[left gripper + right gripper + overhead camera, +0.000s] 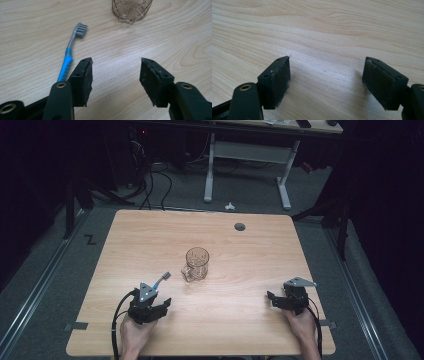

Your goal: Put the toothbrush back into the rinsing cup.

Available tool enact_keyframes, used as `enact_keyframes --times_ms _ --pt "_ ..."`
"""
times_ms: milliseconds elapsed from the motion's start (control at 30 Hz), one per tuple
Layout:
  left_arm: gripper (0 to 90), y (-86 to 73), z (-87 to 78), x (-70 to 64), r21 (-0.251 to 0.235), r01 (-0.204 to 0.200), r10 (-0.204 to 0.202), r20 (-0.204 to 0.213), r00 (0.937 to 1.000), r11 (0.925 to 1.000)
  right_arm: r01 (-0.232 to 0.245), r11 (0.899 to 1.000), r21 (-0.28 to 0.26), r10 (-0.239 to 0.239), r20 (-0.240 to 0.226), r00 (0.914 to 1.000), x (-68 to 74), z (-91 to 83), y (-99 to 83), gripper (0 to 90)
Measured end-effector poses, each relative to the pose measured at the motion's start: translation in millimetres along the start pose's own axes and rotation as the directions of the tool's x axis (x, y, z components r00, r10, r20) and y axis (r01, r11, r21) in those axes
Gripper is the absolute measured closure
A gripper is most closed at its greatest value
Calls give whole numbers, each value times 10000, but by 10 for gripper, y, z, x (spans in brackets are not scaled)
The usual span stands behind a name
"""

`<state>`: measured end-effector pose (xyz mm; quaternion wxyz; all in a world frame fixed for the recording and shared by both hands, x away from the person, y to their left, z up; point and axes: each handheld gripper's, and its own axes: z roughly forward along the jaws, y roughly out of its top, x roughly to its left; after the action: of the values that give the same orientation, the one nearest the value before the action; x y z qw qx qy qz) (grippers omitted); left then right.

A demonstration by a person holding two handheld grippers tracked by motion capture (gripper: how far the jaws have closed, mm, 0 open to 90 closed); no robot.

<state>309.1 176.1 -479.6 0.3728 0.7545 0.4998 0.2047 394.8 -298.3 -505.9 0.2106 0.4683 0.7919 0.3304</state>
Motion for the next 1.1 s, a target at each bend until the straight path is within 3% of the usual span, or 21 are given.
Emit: enact_keyframes --times_ms 1100 --pt "413 93 -182 373 348 159 -136 -639 9979 9993 1 10000 -1 -1 -6 10000 1 0 0 226"
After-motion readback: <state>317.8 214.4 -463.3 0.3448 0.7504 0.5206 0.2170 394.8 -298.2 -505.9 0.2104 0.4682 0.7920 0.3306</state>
